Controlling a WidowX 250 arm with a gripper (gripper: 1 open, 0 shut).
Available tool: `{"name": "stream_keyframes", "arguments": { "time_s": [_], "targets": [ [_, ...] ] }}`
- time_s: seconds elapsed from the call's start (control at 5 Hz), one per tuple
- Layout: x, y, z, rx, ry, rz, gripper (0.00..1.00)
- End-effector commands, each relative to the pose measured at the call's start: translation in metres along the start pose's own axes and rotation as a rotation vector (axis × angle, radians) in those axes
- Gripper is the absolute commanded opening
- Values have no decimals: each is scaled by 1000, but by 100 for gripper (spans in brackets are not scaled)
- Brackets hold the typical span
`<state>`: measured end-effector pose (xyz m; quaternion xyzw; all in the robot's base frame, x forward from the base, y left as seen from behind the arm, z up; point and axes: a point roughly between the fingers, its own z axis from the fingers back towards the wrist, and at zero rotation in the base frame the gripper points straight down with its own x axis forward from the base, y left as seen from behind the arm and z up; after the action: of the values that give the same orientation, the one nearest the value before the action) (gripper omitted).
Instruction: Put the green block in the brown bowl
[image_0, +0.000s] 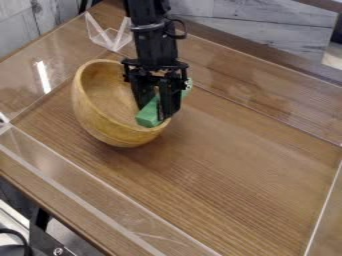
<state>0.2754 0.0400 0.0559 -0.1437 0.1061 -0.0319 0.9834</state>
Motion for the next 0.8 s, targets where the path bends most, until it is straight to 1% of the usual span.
{"name": "stream_keyframes", "arguments": {
  "time_s": [0.0,0.6],
  "targets": [
    [7,-5,13,14,-42,-27,0],
    [8,-8,12,7,-34,-41,0]
  ]
}}
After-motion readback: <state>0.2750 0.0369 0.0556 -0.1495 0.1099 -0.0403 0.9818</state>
